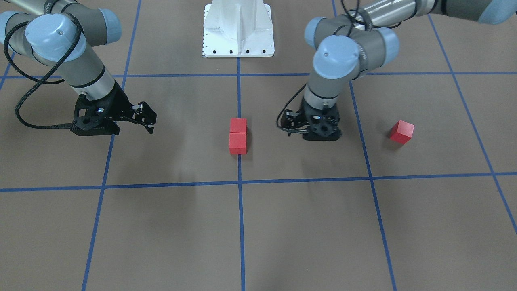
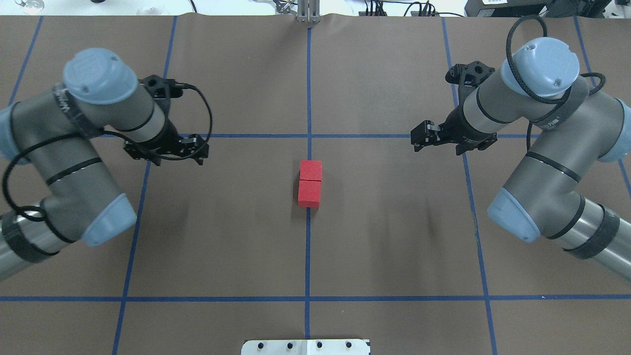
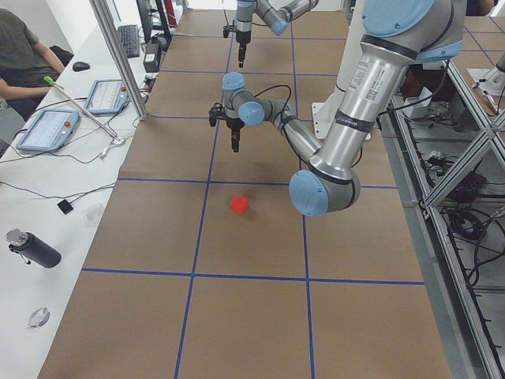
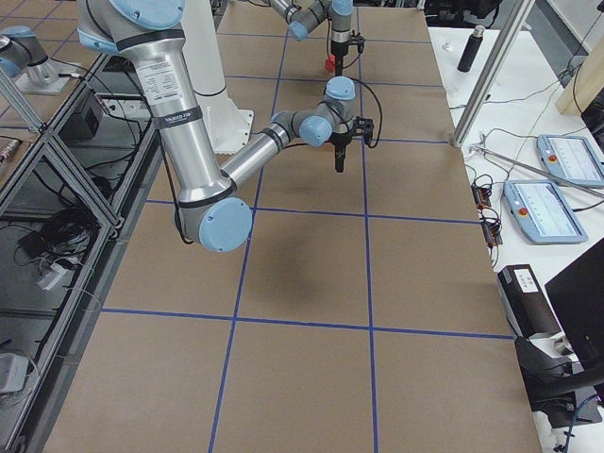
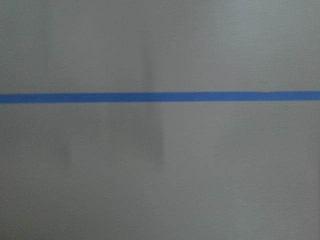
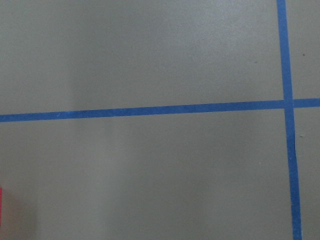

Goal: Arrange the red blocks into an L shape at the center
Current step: 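Release the cube and move the left gripper to the last red cube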

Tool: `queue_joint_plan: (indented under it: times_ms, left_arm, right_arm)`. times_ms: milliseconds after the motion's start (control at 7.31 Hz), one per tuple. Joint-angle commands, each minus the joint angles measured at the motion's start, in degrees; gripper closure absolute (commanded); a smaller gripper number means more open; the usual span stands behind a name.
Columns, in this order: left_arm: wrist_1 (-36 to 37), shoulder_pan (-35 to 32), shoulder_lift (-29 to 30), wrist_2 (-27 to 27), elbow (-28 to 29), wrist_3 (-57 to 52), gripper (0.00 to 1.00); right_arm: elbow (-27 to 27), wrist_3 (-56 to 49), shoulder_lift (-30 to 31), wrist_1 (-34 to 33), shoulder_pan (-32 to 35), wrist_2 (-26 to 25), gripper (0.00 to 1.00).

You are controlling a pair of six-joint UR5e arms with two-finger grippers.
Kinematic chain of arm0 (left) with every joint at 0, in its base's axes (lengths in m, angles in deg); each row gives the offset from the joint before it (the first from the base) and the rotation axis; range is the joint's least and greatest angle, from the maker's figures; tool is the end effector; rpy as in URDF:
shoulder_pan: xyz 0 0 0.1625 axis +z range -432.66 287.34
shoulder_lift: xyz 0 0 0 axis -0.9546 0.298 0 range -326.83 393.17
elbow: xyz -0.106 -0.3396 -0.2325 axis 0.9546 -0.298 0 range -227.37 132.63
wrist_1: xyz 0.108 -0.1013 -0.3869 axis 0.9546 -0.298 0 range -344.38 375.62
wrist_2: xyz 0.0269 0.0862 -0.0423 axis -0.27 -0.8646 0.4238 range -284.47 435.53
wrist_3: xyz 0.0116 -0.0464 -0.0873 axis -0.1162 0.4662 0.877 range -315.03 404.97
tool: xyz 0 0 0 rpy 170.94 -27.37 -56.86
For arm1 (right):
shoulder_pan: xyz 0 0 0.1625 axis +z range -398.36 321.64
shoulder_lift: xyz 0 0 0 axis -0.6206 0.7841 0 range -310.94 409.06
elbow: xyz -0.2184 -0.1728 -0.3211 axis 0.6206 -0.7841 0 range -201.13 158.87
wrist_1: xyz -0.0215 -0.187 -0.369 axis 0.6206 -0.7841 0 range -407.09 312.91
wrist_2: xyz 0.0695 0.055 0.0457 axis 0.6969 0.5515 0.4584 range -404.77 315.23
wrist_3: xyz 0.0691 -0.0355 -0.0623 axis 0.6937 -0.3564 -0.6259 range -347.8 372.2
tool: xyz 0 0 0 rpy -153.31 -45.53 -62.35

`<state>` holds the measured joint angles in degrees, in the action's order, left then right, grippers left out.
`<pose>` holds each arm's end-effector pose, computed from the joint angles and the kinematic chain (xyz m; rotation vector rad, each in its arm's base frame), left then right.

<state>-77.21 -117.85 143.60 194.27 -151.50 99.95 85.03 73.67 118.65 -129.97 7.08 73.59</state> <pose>0.3648 -0.4884 0.3470 0.0415 0.7990 -0.0045 -0.3569 -0.4849 0.3216 0.0734 -0.8784 0.0871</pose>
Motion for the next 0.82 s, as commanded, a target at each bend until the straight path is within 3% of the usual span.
queue_joint_plan:
  times_ms: [0, 274, 684]
  left_arm:
    - [-0.7, -7.2, -13.0, 1.1, -4.8, -19.0, 0.01]
    - [-0.7, -8.9, -14.2, 1.0, -2.5, -38.9, 0.01]
    - [-0.5, -7.5, -11.1, 2.3, 3.5, -40.0, 0.01]
  right_arm:
    - [0.2, 0.1, -0.1, 0.0, -0.1, -0.1, 0.00]
    - [0.0, 0.1, -0.1, 0.0, -0.1, -0.1, 0.00]
    - [-0.2, 0.1, 0.0, 0.0, -0.3, -0.1, 0.00]
